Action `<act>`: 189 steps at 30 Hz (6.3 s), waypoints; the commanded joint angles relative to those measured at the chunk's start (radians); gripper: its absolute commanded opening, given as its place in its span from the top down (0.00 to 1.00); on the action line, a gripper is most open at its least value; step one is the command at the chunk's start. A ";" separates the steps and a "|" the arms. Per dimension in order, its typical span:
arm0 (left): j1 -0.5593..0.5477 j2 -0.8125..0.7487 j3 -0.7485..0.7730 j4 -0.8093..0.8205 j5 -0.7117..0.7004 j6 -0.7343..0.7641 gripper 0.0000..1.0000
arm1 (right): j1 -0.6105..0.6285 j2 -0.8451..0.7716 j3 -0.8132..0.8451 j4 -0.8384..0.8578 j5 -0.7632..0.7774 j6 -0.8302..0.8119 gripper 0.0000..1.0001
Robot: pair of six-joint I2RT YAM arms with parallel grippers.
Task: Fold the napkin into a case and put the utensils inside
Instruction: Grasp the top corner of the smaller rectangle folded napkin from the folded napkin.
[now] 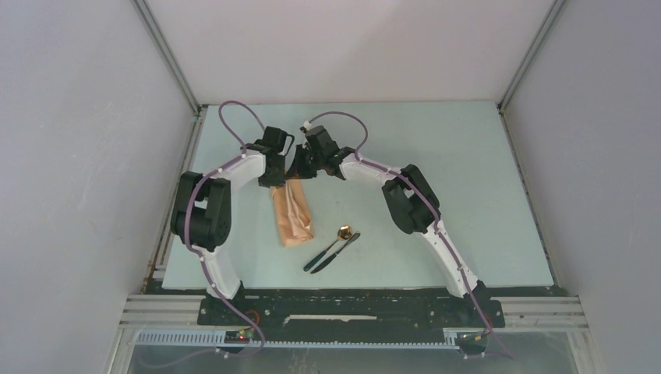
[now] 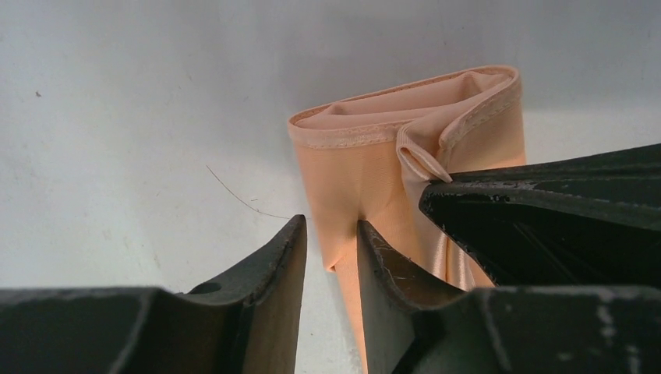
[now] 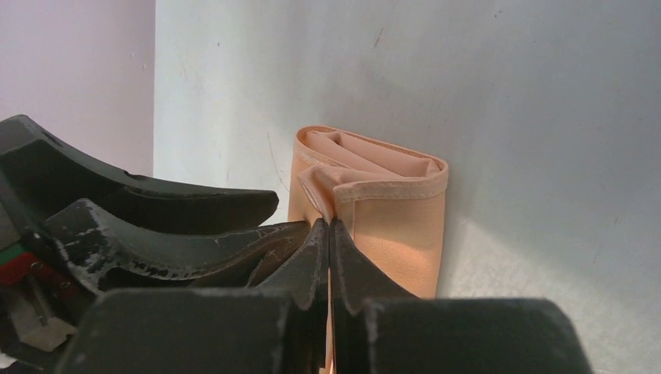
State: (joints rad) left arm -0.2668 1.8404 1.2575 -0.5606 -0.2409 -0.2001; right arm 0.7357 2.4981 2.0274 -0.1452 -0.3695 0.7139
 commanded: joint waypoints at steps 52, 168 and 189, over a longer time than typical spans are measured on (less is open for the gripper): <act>0.031 -0.126 -0.097 0.142 0.130 -0.024 1.00 | 0.046 -0.034 -0.071 0.059 -0.044 0.183 1.00; 0.123 -0.050 0.048 -0.208 0.120 -0.200 0.72 | 0.088 0.026 -0.025 0.204 -0.065 0.156 1.00; 0.132 -0.013 0.074 -0.178 0.115 -0.094 1.00 | 0.100 0.026 -0.048 0.231 -0.056 0.266 1.00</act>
State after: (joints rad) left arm -0.1410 1.8671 1.3342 -0.7769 -0.1135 -0.3389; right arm 0.8139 2.5935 1.9923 0.0597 -0.4431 0.9173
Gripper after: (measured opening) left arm 0.003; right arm 0.007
